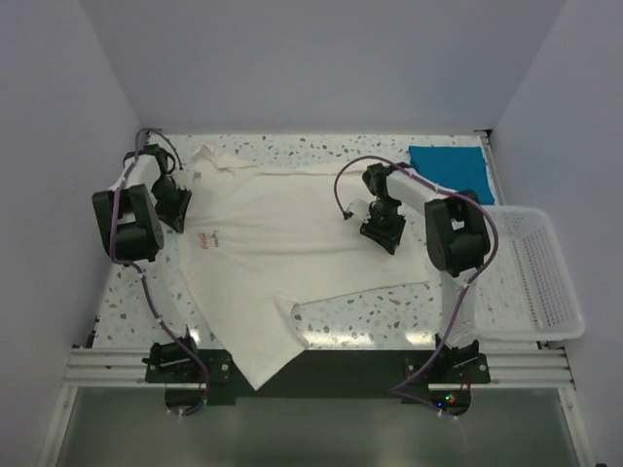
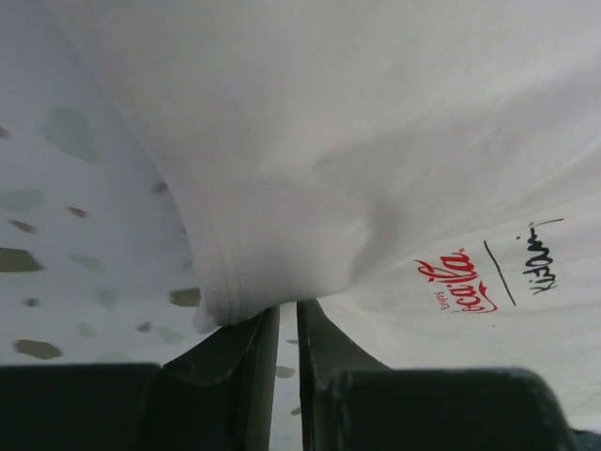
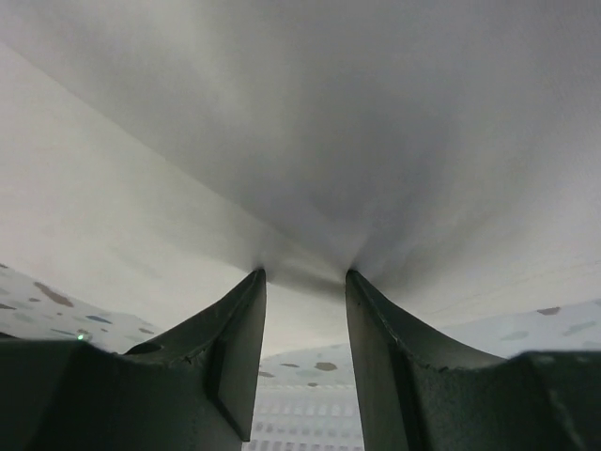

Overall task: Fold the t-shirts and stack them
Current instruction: Flatten the tshirt out

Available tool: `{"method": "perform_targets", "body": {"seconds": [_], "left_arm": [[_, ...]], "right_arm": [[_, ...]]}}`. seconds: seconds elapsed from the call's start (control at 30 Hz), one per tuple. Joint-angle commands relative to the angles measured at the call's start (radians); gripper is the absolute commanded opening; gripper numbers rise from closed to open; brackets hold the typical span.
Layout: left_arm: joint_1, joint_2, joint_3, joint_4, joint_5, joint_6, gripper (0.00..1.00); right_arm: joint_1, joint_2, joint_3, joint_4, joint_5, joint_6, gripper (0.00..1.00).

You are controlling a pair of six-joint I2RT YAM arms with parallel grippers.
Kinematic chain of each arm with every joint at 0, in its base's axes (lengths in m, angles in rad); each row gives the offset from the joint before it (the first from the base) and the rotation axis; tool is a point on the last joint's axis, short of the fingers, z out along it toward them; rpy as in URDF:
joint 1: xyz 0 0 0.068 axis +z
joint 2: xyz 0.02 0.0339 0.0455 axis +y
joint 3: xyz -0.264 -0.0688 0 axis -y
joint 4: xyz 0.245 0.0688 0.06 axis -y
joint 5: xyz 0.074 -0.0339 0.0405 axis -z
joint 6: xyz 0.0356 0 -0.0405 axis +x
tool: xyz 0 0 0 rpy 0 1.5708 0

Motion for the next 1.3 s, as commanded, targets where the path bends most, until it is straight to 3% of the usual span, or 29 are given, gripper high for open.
{"method": "perform_targets", "body": {"seconds": [0.0, 0.13, 0.23, 0.3, 0.43, 0.53, 0.7, 0.93, 1.27], "left_arm": [[0.015, 0.147, 0.191, 0.166, -0.118, 0.049, 0.18], [0.013, 0.224, 0.409, 0.106, -0.11, 0.077, 0.24], [0.012, 0.132, 0.372, 0.117, 0.0, 0.121, 0.34], [0.01, 0.004, 0.269, 0.132, 0.117, 0.164, 0.39], [0.004, -0.214, 0.089, 0.123, 0.189, 0.227, 0.4], [0.004, -0.283, -0.058, 0.085, 0.209, 0.267, 0.38], [0.004, -0.38, -0.337, 0.153, 0.163, 0.275, 0.34], [0.012, -0.408, -0.55, 0.287, 0.027, 0.273, 0.31], [0.061, -0.586, -0.823, 0.218, -0.061, 0.377, 0.21]], "right_arm": [[0.071, -0.031, -0.042, -0.056, -0.114, 0.049, 0.44], [0.129, -0.041, -0.044, -0.096, -0.196, 0.09, 0.44], [0.129, -0.054, -0.041, -0.101, -0.208, 0.119, 0.44], [0.123, -0.067, -0.024, -0.089, -0.181, 0.133, 0.44], [0.092, -0.08, 0.05, -0.104, -0.179, 0.161, 0.44], [0.085, -0.081, 0.074, -0.124, -0.168, 0.156, 0.44], [0.085, -0.077, 0.039, -0.128, -0.162, 0.141, 0.43], [0.086, -0.061, -0.071, -0.058, -0.104, 0.116, 0.43], [0.103, -0.127, -0.226, -0.038, -0.116, 0.098, 0.44]]}}
